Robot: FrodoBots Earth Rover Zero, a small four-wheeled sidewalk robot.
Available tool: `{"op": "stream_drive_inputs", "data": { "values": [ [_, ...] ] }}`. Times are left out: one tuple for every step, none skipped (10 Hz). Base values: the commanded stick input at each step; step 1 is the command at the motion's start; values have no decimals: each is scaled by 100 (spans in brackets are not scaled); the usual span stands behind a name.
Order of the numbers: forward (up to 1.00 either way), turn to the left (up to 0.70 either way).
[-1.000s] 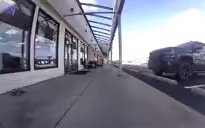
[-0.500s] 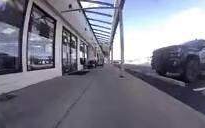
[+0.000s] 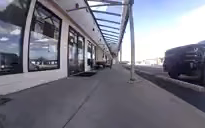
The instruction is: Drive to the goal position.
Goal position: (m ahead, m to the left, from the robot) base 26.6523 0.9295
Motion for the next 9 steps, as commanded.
{"op": "stream_drive_inputs", "data": {
  "values": [
    [70, 0],
    [70, 0],
    [70, 0],
    [70, 0],
    [70, 0],
    [70, 0],
    [70, 0],
    [70, 0],
    [70, 0]
  ]
}}
